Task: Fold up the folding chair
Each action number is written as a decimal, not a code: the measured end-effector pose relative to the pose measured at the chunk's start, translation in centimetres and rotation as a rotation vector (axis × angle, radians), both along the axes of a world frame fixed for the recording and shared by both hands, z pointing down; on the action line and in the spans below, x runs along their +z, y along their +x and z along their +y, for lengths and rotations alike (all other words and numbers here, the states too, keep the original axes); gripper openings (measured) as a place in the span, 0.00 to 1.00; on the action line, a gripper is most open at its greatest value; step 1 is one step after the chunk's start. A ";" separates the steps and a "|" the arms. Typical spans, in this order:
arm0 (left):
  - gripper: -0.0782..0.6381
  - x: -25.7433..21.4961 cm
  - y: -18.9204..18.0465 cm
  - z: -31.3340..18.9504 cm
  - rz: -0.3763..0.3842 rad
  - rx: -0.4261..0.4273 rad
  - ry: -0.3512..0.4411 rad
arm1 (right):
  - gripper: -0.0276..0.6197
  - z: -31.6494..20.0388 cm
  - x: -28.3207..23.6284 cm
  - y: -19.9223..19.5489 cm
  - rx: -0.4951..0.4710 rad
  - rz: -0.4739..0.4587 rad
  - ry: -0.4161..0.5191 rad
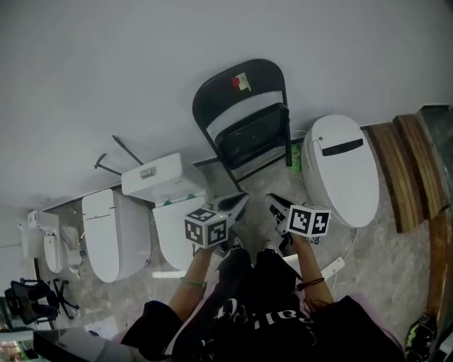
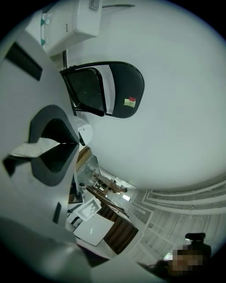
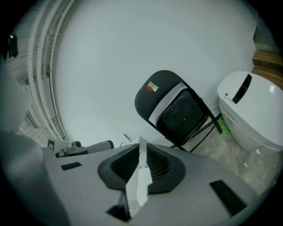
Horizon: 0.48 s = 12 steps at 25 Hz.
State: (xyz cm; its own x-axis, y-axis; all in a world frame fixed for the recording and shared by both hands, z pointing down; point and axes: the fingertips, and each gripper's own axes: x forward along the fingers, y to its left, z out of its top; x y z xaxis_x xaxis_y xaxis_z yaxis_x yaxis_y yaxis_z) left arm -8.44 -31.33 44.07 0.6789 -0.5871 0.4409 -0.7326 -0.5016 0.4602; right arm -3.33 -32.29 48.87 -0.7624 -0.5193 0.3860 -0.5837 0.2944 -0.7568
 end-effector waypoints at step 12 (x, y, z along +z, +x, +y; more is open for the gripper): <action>0.12 -0.5 -6.9 8.4 0.016 0.062 0.022 | 0.13 6.7 -1.4 -7.6 0.019 0.043 0.029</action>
